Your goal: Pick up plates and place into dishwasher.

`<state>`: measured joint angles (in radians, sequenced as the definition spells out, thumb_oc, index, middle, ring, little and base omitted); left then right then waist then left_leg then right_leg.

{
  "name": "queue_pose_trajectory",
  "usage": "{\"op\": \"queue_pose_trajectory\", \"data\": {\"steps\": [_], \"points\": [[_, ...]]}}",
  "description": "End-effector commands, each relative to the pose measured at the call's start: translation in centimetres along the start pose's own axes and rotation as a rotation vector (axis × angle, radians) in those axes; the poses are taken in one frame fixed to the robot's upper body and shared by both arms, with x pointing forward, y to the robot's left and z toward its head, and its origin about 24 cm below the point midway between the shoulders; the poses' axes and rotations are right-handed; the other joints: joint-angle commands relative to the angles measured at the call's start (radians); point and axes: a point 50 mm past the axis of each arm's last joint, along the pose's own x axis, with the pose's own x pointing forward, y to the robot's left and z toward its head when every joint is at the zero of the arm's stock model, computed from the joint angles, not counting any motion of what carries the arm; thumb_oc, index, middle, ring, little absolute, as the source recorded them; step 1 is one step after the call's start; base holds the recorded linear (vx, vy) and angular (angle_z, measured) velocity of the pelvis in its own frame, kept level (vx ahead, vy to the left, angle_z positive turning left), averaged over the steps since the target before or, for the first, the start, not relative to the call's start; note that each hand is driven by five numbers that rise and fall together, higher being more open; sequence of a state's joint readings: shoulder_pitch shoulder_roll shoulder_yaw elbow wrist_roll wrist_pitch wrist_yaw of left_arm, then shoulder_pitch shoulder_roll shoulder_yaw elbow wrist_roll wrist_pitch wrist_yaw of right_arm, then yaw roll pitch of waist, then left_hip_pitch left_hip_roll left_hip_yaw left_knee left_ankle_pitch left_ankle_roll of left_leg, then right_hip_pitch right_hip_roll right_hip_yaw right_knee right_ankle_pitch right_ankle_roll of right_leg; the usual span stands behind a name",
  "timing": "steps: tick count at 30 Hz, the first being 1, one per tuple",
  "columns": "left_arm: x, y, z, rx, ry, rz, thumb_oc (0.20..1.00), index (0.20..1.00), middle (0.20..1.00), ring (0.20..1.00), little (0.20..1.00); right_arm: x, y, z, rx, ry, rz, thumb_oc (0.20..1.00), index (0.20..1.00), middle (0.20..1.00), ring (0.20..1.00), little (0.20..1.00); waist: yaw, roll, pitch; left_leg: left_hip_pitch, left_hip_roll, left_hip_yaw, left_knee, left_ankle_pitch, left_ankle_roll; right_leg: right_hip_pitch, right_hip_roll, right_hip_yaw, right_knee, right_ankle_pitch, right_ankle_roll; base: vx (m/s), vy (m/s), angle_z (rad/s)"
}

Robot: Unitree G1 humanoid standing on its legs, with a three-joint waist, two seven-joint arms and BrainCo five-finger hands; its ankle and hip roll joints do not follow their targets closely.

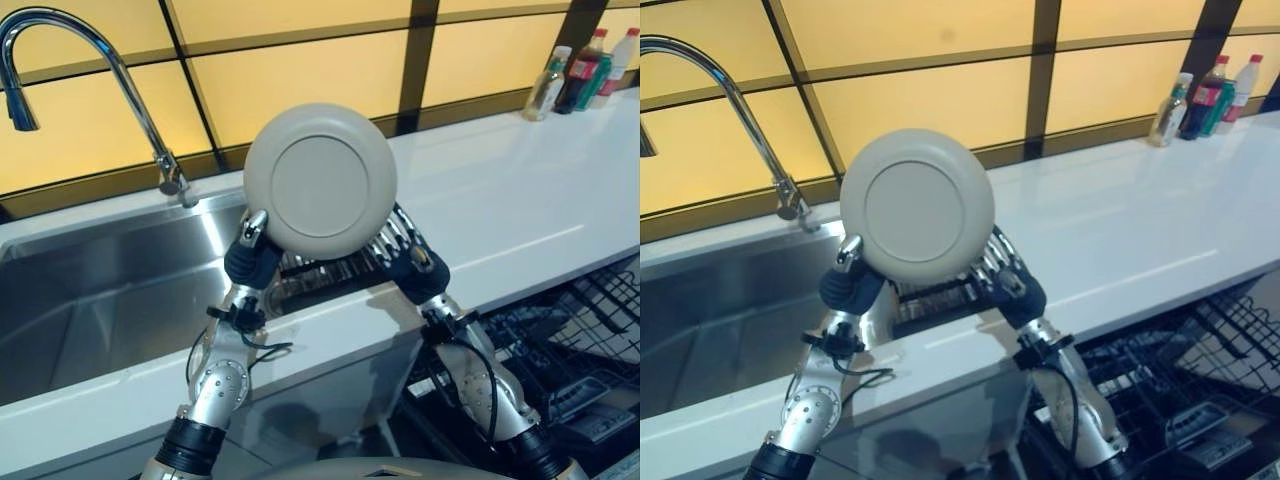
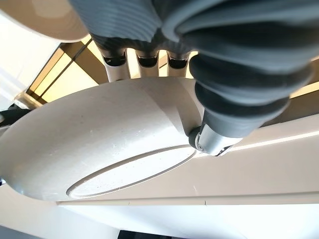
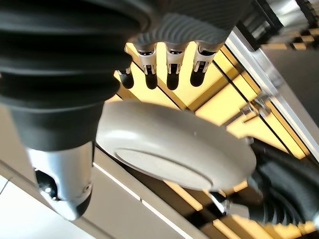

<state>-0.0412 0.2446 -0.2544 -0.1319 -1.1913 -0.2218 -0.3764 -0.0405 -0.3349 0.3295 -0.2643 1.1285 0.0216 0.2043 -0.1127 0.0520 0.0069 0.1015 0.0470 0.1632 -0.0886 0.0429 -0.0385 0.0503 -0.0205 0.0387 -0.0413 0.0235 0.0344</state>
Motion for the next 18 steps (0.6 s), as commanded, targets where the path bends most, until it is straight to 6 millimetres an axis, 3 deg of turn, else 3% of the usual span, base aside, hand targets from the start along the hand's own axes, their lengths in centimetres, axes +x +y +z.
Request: {"op": "queue_pose_trajectory", "data": {"steps": [1,8,18], "points": [[0.4,0.0,0.5,0.070,0.022,-0.093,0.200,0.200,0.200,0.200,0.200,1.9,2.6,1.2,0.115,-0.056,0.158,1.000,1.000,1.000,1.000,1.000,0.012,-0.064,-0.018,-0.026,-0.009,-0.046,0.035,-0.091,0.032,-0.049,-0.079,-0.001,0.038,0.003,0.114,0.02,-0.019,0.03],[0.4,0.5,-0.4,0.087,0.073,-0.063,0.200,0.200,0.200,0.200,0.200,2.9,4.0,1.6,0.090,-0.012,0.230,1.000,1.000,1.000,1.000,1.000,0.020,-0.073,-0.025,-0.029,-0.008,-0.052,0.041,-0.094,0.032,-0.046,-0.079,-0.004,0.040,0.000,0.112,0.00,-0.003,0.01],[-0.1,1.4,-0.8,0.162,0.133,0.007,0.200,0.200,0.200,0.200,0.200,3.2,3.8,2.6,-0.045,-0.033,0.200,1.000,1.000,1.000,1.000,1.000,0.022,-0.076,-0.029,-0.028,-0.009,-0.058,0.043,-0.096,0.032,-0.046,-0.079,-0.001,0.042,0.000,0.112,0.01,0.000,0.03]]}}
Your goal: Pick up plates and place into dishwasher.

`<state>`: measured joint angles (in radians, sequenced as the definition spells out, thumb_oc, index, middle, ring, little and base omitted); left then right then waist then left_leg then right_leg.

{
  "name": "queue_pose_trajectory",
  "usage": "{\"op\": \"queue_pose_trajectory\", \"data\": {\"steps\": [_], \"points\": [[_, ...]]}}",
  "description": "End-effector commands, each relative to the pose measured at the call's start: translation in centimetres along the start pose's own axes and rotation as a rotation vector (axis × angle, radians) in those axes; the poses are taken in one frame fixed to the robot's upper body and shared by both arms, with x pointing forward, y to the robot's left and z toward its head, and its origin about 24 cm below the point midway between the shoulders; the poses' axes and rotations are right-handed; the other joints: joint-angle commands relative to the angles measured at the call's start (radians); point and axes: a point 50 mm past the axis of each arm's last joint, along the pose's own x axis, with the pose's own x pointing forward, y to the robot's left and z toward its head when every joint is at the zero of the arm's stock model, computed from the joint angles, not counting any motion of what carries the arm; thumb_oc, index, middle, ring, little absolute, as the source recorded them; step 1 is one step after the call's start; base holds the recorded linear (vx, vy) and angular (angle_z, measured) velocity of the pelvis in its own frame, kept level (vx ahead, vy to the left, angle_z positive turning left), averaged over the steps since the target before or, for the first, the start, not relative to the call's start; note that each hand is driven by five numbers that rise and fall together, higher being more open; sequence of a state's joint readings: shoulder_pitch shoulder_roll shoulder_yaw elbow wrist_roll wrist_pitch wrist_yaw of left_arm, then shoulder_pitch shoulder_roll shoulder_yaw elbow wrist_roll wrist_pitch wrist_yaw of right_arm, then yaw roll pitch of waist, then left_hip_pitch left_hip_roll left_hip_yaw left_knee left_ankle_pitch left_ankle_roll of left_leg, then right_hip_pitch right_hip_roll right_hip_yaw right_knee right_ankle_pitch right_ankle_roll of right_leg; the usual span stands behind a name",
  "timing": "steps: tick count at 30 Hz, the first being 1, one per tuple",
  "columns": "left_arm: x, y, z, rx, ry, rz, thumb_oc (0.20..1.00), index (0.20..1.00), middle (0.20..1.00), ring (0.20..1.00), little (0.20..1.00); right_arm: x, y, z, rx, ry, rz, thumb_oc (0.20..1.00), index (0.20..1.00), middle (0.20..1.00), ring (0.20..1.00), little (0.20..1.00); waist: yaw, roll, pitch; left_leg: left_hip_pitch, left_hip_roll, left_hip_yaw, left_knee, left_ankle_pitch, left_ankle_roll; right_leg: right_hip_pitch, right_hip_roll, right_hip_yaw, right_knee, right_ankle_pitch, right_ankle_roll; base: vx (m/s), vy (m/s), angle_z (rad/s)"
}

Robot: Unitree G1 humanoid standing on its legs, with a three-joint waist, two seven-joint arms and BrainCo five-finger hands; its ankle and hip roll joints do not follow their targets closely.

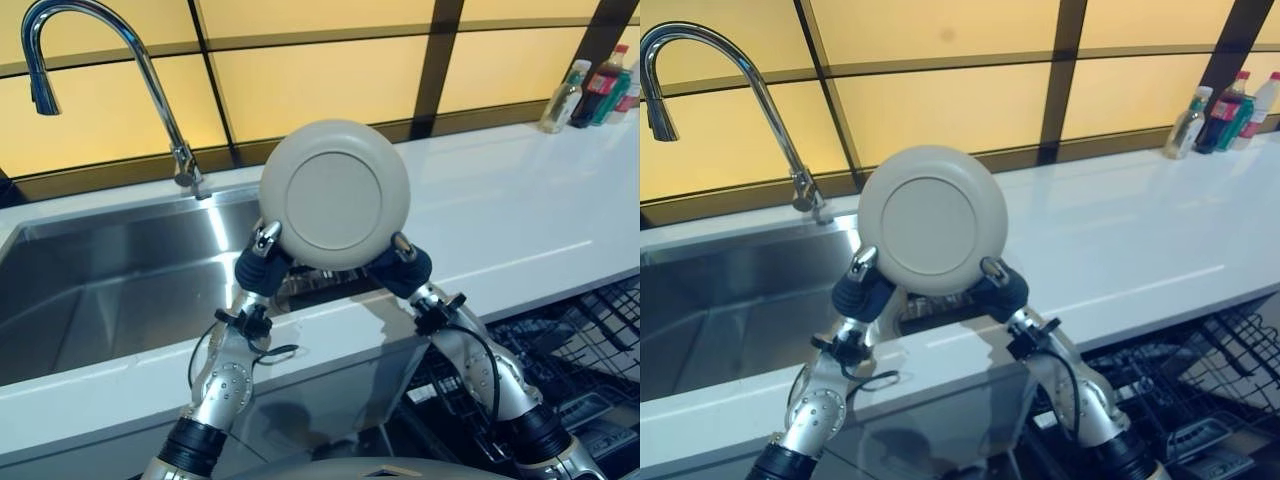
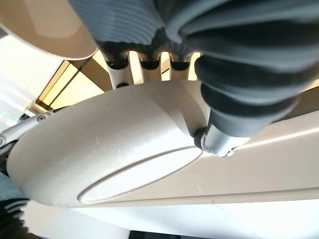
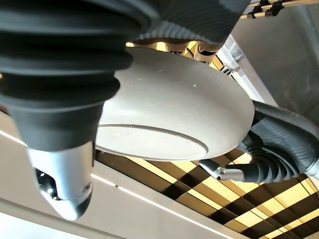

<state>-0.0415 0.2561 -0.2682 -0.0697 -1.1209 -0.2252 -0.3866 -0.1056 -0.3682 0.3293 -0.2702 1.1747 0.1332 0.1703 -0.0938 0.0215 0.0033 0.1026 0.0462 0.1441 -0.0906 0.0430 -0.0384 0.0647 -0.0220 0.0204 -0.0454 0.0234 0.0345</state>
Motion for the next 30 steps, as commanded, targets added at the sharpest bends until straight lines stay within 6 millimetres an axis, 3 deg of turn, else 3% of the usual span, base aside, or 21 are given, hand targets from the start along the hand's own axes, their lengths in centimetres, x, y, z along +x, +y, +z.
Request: {"op": "queue_pose_trajectory", "data": {"steps": [1,2,4,5,27,29,30], "points": [[0.5,0.4,-0.2,0.090,0.072,-0.014,0.200,0.200,0.200,0.200,0.200,2.0,3.4,2.6,-0.084,-0.122,0.172,1.000,1.000,1.000,1.000,1.000,0.002,-0.046,-0.025,-0.029,-0.008,-0.039,0.046,-0.097,0.032,-0.061,-0.079,0.018,0.046,0.001,0.113,0.00,0.000,0.00],[0.4,0.4,-0.3,0.089,0.078,-0.015,0.200,0.200,0.200,0.200,0.200,2.0,3.4,2.6,-0.107,-0.118,0.166,1.000,1.000,1.000,1.000,1.000,0.002,-0.046,-0.024,-0.029,-0.007,-0.039,0.046,-0.097,0.032,-0.062,-0.079,0.018,0.046,0.001,0.114,0.00,0.000,0.00],[0.3,0.3,-0.5,0.092,0.084,-0.021,0.200,0.200,0.200,0.200,0.200,2.0,3.2,2.7,-0.149,-0.116,0.156,0.561,0.561,0.561,0.561,0.561,0.001,-0.046,-0.022,-0.029,-0.008,-0.039,0.046,-0.097,0.032,-0.062,-0.080,0.019,0.046,0.002,0.114,0.00,0.000,0.00],[0.3,0.2,-0.6,0.092,0.086,-0.026,0.200,0.200,0.200,0.200,0.200,2.0,3.2,2.7,-0.166,-0.115,0.153,0.200,0.200,0.200,0.200,0.200,0.001,-0.046,-0.021,-0.029,-0.008,-0.038,0.046,-0.097,0.032,-0.063,-0.080,0.020,0.046,0.003,0.114,0.00,0.000,0.00],[0.1,0.2,-1.7,0.070,0.122,-0.008,0.200,0.200,0.200,0.200,0.200,1.9,2.7,3.4,-0.214,-0.156,0.113,0.200,0.200,0.200,0.200,0.200,-0.009,-0.043,-0.011,-0.022,-0.006,-0.033,0.048,-0.102,0.035,-0.063,-0.078,0.024,0.054,-0.003,0.114,0.00,0.000,0.00],[0.1,0.3,-1.6,0.080,0.119,0.021,1.000,1.000,1.000,1.000,1.000,1.8,2.4,3.8,-0.242,-0.187,0.085,0.200,0.200,0.200,0.200,0.200,-0.010,-0.043,-0.010,-0.022,-0.006,-0.032,0.049,-0.104,0.035,-0.062,-0.079,0.025,0.054,-0.003,0.115,0.00,0.000,0.00],[0.1,0.3,-1.6,0.076,0.119,0.033,1.000,1.000,1.000,1.000,1.000,1.6,2.2,4.1,-0.253,-0.203,0.068,0.200,0.200,0.200,0.200,0.200,-0.011,-0.042,-0.010,-0.021,-0.006,-0.031,0.049,-0.104,0.035,-0.062,-0.079,0.025,0.055,-0.003,0.115,0.00,0.000,0.00]]}}
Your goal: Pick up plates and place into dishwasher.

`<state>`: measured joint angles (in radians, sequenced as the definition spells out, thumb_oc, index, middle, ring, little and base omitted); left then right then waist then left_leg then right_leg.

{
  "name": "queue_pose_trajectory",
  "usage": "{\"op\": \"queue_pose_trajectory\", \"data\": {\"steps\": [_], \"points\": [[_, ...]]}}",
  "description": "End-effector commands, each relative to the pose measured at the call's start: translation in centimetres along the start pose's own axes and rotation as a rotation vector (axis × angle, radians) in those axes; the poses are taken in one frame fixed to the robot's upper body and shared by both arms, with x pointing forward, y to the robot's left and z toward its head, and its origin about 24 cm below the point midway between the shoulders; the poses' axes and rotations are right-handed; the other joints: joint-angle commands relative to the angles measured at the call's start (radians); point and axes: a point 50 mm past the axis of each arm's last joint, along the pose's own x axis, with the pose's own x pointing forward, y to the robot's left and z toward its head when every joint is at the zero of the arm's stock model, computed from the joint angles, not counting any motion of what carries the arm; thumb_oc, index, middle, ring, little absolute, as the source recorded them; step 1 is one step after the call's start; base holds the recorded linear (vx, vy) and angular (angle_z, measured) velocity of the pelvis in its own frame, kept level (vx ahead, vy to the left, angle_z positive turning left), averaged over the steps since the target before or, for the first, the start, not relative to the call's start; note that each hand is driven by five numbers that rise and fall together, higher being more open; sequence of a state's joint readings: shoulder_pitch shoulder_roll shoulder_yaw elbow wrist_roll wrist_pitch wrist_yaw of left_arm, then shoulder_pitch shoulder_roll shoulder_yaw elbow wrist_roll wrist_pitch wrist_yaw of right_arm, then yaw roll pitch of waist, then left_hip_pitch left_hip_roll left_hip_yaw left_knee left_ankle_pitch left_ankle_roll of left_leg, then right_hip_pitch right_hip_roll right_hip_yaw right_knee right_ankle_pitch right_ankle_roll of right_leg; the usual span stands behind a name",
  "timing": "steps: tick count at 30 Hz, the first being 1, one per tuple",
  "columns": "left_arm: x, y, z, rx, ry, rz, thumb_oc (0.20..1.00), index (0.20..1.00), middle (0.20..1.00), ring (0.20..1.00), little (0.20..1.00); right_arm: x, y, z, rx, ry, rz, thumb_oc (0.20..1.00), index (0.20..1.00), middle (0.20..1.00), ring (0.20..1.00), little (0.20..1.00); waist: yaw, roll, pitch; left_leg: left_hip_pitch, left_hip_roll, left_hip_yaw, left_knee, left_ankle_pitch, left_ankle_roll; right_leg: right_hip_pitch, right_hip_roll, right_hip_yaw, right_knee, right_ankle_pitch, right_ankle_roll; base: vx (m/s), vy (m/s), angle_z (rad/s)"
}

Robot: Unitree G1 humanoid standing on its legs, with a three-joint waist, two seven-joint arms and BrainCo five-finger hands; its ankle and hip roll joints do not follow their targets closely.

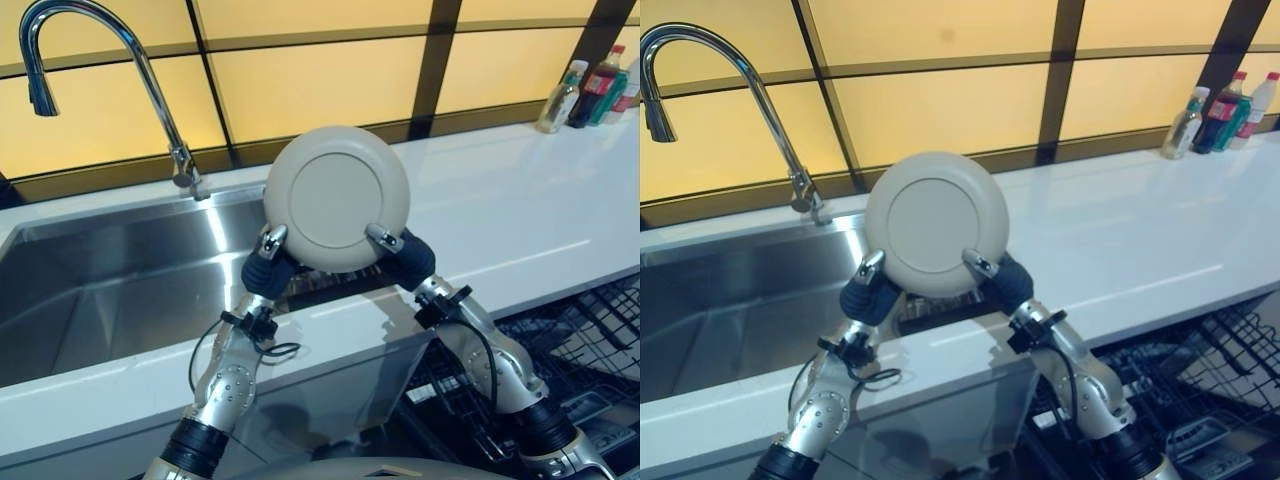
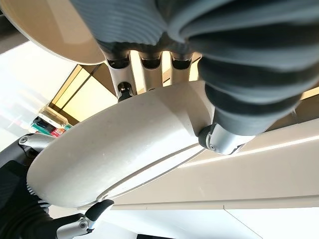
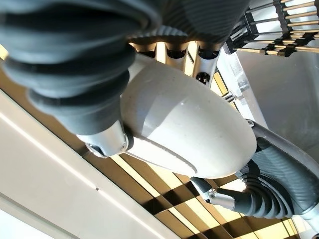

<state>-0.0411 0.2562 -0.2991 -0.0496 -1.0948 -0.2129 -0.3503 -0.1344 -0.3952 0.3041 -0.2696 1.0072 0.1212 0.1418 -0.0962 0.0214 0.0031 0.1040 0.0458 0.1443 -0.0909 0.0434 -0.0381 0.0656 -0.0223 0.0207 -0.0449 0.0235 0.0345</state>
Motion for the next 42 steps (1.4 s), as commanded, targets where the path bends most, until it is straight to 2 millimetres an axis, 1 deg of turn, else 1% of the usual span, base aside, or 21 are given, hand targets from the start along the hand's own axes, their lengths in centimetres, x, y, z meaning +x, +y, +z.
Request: {"op": "queue_pose_trajectory", "data": {"steps": [1,6,8,9,11,13,14,18,21,23,25,26,27,28,29,31,34,36,41,42], "points": [[0.3,0.1,-0.4,0.068,0.054,0.005,1.000,1.000,1.000,1.000,1.000,1.1,1.9,3.6,-0.048,-0.232,0.072,0.200,0.200,0.200,0.200,0.200,-0.010,-0.042,-0.010,-0.022,-0.006,-0.030,0.048,-0.105,0.035,-0.063,-0.079,0.027,0.053,-0.003,0.115,0.00,0.000,0.00],[0.0,-0.2,0.9,0.052,-0.017,0.010,1.000,1.000,1.000,1.000,1.000,-0.8,0.4,5.0,-0.127,-0.365,-0.045,0.200,0.200,0.200,0.200,0.200,-0.022,-0.040,-0.002,-0.020,-0.005,-0.019,0.049,-0.108,0.037,-0.068,-0.076,0.036,0.052,0.000,0.117,-0.04,0.006,0.00],[0.1,-0.7,1.3,0.035,-0.039,-0.012,1.000,1.000,1.000,1.000,1.000,-2.0,0.0,5.6,-0.085,-0.443,-0.068,0.200,0.200,0.200,0.200,0.200,-0.036,-0.039,0.006,-0.019,-0.001,-0.007,0.049,-0.109,0.039,-0.075,-0.073,0.045,0.057,0.001,0.118,-0.07,0.019,-0.01],[0.1,-0.8,1.3,0.032,-0.040,-0.019,1.000,1.000,1.000,1.000,1.000,-2.2,-0.1,5.7,-0.073,-0.451,-0.067,0.200,0.200,0.200,0.200,0.200,-0.038,-0.039,0.007,-0.018,-0.001,-0.005,0.050,-0.109,0.039,-0.076,-0.073,0.047,0.059,0.001,0.119,-0.06,0.020,-0.02],[0.3,-1.7,1.4,0.028,-0.047,-0.077,1.000,1.000,1.000,1.000,1.000,-3.2,-0.7,5.9,-0.018,-0.529,-0.114,0.200,0.200,0.200,0.200,0.200,-0.056,-0.038,0.015,-0.016,0.002,0.009,0.055,-0.114,0.041,-0.083,-0.070,0.058,0.066,0.002,0.121,-0.06,0.011,-0.06],[0.5,-2.5,1.4,0.025,-0.053,-0.125,1.000,1.000,1.000,1.000,1.000,-3.9,-1.3,6.1,-0.023,-0.587,-0.170,0.200,0.200,0.200,0.200,0.200,-0.070,-0.036,0.018,-0.012,0.002,0.018,0.056,-0.117,0.042,-0.083,-0.068,0.069,0.062,0.006,0.124,-0.04,0.003,-0.14],[0.5,-2.7,1.3,0.024,-0.052,-0.137,1.000,1.000,1.000,1.000,1.000,-4.1,-1.4,6.1,-0.020,-0.597,-0.181,0.200,0.200,0.200,0.200,0.200,-0.072,-0.036,0.019,-0.010,0.002,0.021,0.056,-0.117,0.042,-0.083,-0.068,0.072,0.061,0.008,0.125,-0.03,0.001,-0.12],[1.2,-4.0,1.6,0.007,-0.063,-0.198,1.000,1.000,1.000,1.000,1.000,-5.5,-2.4,6.3,-0.029,-0.651,-0.264,0.200,0.200,0.200,0.200,0.200,-0.112,-0.034,0.023,-0.004,0.000,0.059,0.076,-0.131,0.045,-0.095,-0.062,0.113,0.055,0.022,0.133,-0.04,0.000,-0.19],[1.7,-4.7,1.4,-0.024,-0.062,-0.217,1.000,1.000,1.000,1.000,1.000,-6.1,-3.1,6.4,-0.074,-0.660,-0.333,0.200,0.200,0.200,0.200,0.200,-0.137,-0.034,0.030,0.000,-0.005,0.084,0.100,-0.148,0.051,-0.107,-0.058,0.140,0.058,0.028,0.136,-0.04,0.004,-0.28],[1.8,-5.1,1.1,-0.040,-0.056,-0.231,1.000,1.000,1.000,1.000,1.000,-6.4,-3.7,6.7,-0.077,-0.670,-0.362,0.200,0.200,0.200,0.200,0.200,-0.149,-0.036,0.033,0.000,-0.009,0.088,0.119,-0.162,0.055,-0.114,-0.054,0.161,0.063,0.031,0.137,-0.03,-0.006,-0.34],[2.0,-5.4,0.9,-0.043,-0.055,-0.241,1.000,1.000,1.000,1.000,1.000,-6.7,-4.1,7.1,-0.107,-0.691,-0.401,0.200,0.200,0.200,0.200,0.200,-0.158,-0.037,0.038,-0.004,-0.021,0.076,0.147,-0.184,0.064,-0.125,-0.046,0.193,0.079,0.028,0.137,-0.03,-0.007,-0.38],[2.1,-5.6,0.8,-0.041,-0.056,-0.241,1.000,1.000,1.000,1.000,1.000,-6.8,-4.2,7.3,-0.152,-0.697,-0.435,0.200,0.200,0.200,0.200,0.200,-0.159,-0.036,0.046,-0.006,-0.031,0.054,0.166,-0.200,0.070,-0.128,-0.041,0.208,0.093,0.023,0.137,-0.03,-0.008,-0.55],[2.1,-5.7,0.8,-0.038,-0.056,-0.240,1.000,1.000,1.000,1.000,1.000,-6.9,-4.2,7.4,-0.179,-0.701,-0.452,0.200,0.200,0.200,0.200,0.200,-0.157,-0.036,0.045,-0.013,-0.036,0.046,0.171,-0.200,0.071,-0.137,-0.039,0.216,0.097,0.026,0.137,-0.01,-0.008,-0.64],[2.2,-5.8,0.8,-0.022,-0.069,-0.207,1.000,1.000,1.000,1.000,1.000,-6.6,-4.4,7.6,-0.251,-0.690,-0.494,0.200,0.200,0.200,0.200,0.200,-0.148,-0.035,0.061,-0.020,-0.068,-0.039,0.193,-0.221,0.085,-0.152,-0.027,0.252,0.125,0.026,0.137,-0.01,-0.011,-0.66],[2.3,-5.8,0.8,-0.012,-0.076,-0.178,1.000,1.000,1.000,1.000,1.000,-6.3,-4.5,7.6,-0.301,-0.676,-0.522,0.200,0.200,0.200,0.200,0.200,-0.140,-0.034,0.067,-0.024,-0.088,-0.081,0.199,-0.227,0.091,-0.166,-0.017,0.273,0.138,0.031,0.136,-0.01,-0.007,-0.91],[2.6,-5.7,0.9,-0.011,-0.074,-0.164,1.000,1.000,1.000,1.000,1.000,-5.8,-4.9,7.5,-0.352,-0.659,-0.567,0.200,0.200,0.200,0.200,0.200,-0.127,-0.032,0.071,-0.031,-0.108,-0.118,0.197,-0.222,0.097,-0.187,-0.006,0.294,0.149,0.042,0.135,-0.03,0.001,-1.13],[2.5,-5.2,0.9,-0.034,-0.030,-0.149,1.000,1.000,1.000,1.000,1.000,-5.7,-5.8,7.0,-0.333,-0.631,-0.619,0.200,0.200,0.200,0.200,0.200,-0.121,-0.031,0.077,-0.034,-0.114,-0.117,0.189,-0.214,0.099,-0.206,-0.012,0.293,0.151,0.064,0.142,-0.06,0.027,-0.65],[2.4,-5.0,0.6,-0.038,-0.017,-0.154,1.000,1.000,1.000,1.000,1.000,-5.7,-6.0,6.9,-0.329,-0.628,-0.637,0.200,0.200,0.200,0.200,0.200,-0.121,-0.031,0.083,-0.032,-0.113,-0.111,0.183,-0.212,0.103,-0.216,-0.023,0.286,0.150,0.075,0.148,-0.08,0.055,-0.20],[2.1,-4.7,0.0,-0.039,0.015,-0.162,1.000,1.000,1.000,1.000,1.000,-5.6,-6.5,6.8,-0.306,-0.612,-0.665,0.200,0.200,0.200,0.200,0.200,-0.116,-0.030,0.100,-0.033,-0.122,-0.091,0.188,-0.224,0.112,-0.230,-0.043,0.270,0.147,0.098,0.155,-0.06,0.082,0.09],[2.1,-4.8,-0.2,-0.042,0.024,-0.165,1.000,1.000,1.000,1.000,1.000,-5.5,-6.7,6.7,-0.296,-0.599,-0.665,0.200,0.200,0.200,0.200,0.200,-0.112,-0.031,0.100,-0.032,-0.126,-0.093,0.185,-0.223,0.113,-0.233,-0.045,0.265,0.151,0.112,0.155,0.01,0.062,0.06]]}}
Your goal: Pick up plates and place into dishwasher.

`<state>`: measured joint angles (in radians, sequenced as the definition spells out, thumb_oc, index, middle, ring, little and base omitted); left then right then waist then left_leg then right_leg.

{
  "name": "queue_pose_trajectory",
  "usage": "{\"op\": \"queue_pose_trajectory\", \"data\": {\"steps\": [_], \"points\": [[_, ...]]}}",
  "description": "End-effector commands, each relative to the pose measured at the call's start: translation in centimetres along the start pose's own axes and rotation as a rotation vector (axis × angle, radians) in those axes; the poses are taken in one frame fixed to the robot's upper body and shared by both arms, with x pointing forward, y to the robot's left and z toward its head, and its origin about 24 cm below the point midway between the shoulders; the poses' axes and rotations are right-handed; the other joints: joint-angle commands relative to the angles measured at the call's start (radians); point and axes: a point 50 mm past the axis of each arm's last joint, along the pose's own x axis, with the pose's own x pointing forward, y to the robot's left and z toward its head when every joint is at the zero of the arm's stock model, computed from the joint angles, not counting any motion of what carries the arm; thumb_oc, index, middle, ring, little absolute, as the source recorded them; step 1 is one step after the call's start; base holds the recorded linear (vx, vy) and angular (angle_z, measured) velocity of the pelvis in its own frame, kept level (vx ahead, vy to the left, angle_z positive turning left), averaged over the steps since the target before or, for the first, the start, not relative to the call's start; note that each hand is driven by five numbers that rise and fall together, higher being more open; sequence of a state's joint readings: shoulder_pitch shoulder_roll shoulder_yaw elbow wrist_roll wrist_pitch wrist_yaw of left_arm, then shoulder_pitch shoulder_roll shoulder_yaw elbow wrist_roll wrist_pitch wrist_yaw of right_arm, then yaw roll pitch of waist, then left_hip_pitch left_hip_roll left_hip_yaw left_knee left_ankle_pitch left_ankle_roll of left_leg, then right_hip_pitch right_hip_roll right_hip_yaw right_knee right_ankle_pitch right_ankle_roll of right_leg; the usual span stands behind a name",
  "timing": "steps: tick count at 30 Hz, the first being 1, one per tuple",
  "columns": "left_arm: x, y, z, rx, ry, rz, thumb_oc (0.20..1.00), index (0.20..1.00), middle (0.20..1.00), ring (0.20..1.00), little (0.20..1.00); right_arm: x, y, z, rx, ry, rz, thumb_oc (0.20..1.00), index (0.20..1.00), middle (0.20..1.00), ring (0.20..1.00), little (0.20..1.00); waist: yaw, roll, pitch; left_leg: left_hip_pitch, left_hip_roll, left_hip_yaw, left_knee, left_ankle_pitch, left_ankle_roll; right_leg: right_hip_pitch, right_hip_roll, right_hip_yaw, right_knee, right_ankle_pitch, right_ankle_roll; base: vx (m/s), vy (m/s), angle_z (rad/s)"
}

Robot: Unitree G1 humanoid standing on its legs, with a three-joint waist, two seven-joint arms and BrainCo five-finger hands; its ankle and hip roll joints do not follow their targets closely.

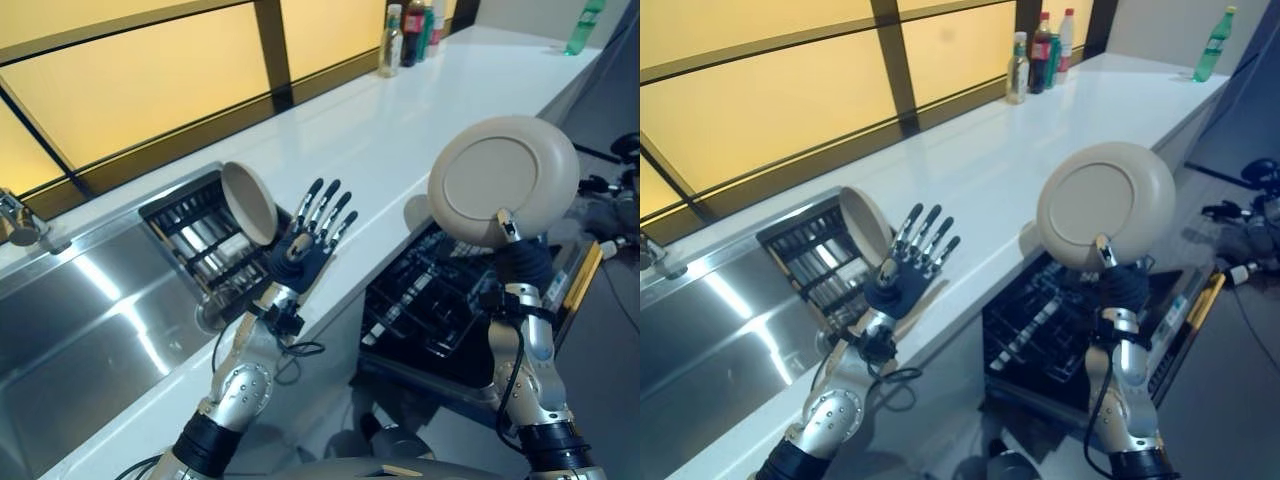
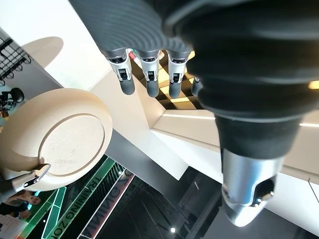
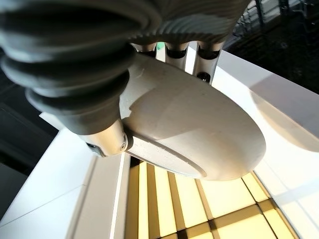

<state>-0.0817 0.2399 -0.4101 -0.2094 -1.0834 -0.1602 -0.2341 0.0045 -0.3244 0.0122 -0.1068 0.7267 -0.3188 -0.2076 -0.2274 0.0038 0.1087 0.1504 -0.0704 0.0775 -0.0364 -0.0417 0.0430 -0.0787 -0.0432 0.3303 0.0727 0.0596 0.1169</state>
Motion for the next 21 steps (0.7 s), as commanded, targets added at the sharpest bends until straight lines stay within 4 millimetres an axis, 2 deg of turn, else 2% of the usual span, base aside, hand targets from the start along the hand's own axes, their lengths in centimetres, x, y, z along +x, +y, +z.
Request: {"op": "queue_pose_trajectory", "data": {"steps": [1,3,4,7,9,11,15,21], "points": [[0.1,-0.3,0.5,0.025,-0.007,-0.053,1.000,1.000,1.000,1.000,1.000,1.8,1.3,1.6,0.035,-0.102,0.046,0.200,0.200,0.200,0.200,0.200,0.025,-0.015,-0.005,-0.077,-0.012,-0.025,0.130,-0.138,0.033,-0.091,-0.027,-0.057,0.038,0.086,0.070,0.01,0.053,0.06],[0.0,-0.4,0.4,0.028,0.002,-0.041,1.000,1.000,1.000,1.000,1.000,2.0,1.4,1.3,0.044,-0.085,0.054,0.200,0.200,0.200,0.200,0.200,0.042,-0.019,-0.002,-0.079,-0.009,-0.014,0.132,-0.137,0.032,-0.102,-0.038,-0.105,0.070,0.098,0.067,-0.02,0.006,-0.03],[-0.1,-0.3,0.4,0.030,0.010,-0.031,1.000,1.000,1.000,1.000,1.000,2.1,1.4,1.1,0.055,-0.078,0.060,0.200,0.200,0.200,0.200,0.200,0.058,-0.021,0.002,-0.085,-0.004,0.003,0.138,-0.134,0.033,-0.110,-0.050,-0.154,0.111,0.097,0.062,-0.06,-0.002,-0.17],[-0.4,-0.2,-0.1,-0.008,0.053,-0.056,1.000,1.000,1.000,1.000,1.000,1.9,1.6,0.8,0.091,-0.075,0.073,0.200,0.200,0.200,0.200,0.200,0.097,-0.016,0.008,-0.120,0.014,0.028,0.156,-0.117,0.041,-0.099,-0.083,-0.231,0.226,0.058,0.042,-0.10,-0.023,-0.39],[-0.7,-1.0,-1.1,-0.070,0.118,-0.183,1.000,1.000,1.000,1.000,1.000,1.6,1.7,0.6,0.105,-0.082,0.063,0.200,0.200,0.200,0.200,0.200,0.119,-0.021,0.004,-0.141,0.018,0.022,0.165,-0.106,0.043,-0.052,-0.110,-0.263,0.226,0.029,0.032,-0.06,-0.065,-0.14],[-1.1,-2.5,-2.6,-0.162,0.196,-0.332,1.000,1.000,1.000,1.000,1.000,1.4,1.9,0.2,0.118,-0.080,0.059,0.200,0.200,0.200,0.200,0.200,0.138,-0.031,-0.003,-0.152,0.023,0.016,0.172,-0.100,0.034,0.015,-0.124,-0.300,0.149,-0.008,0.027,0.00,-0.093,0.05],[-1.8,-4.0,-4.9,-0.267,0.294,-0.464,1.000,1.000,1.000,1.000,1.000,1.7,3.2,-0.7,0.104,-0.046,0.088,0.200,0.200,0.200,0.200,0.200,0.144,-0.036,-0.018,-0.134,0.033,0.014,0.145,-0.095,0.015,0.070,-0.114,-0.310,0.025,-0.037,0.043,0.05,-0.071,-0.15],[-3.4,-4.5,-6.9,-0.434,0.349,-0.574,1.000,1.000,1.000,1.000,1.000,2.1,3.6,-1.5,0.085,0.006,0.120,0.200,0.200,0.200,0.200,0.200,0.119,-0.022,-0.025,-0.095,0.047,0.053,0.105,-0.095,0.017,0.064,-0.087,-0.270,0.022,-0.054,0.052,0.06,-0.005,-0.25]]}}
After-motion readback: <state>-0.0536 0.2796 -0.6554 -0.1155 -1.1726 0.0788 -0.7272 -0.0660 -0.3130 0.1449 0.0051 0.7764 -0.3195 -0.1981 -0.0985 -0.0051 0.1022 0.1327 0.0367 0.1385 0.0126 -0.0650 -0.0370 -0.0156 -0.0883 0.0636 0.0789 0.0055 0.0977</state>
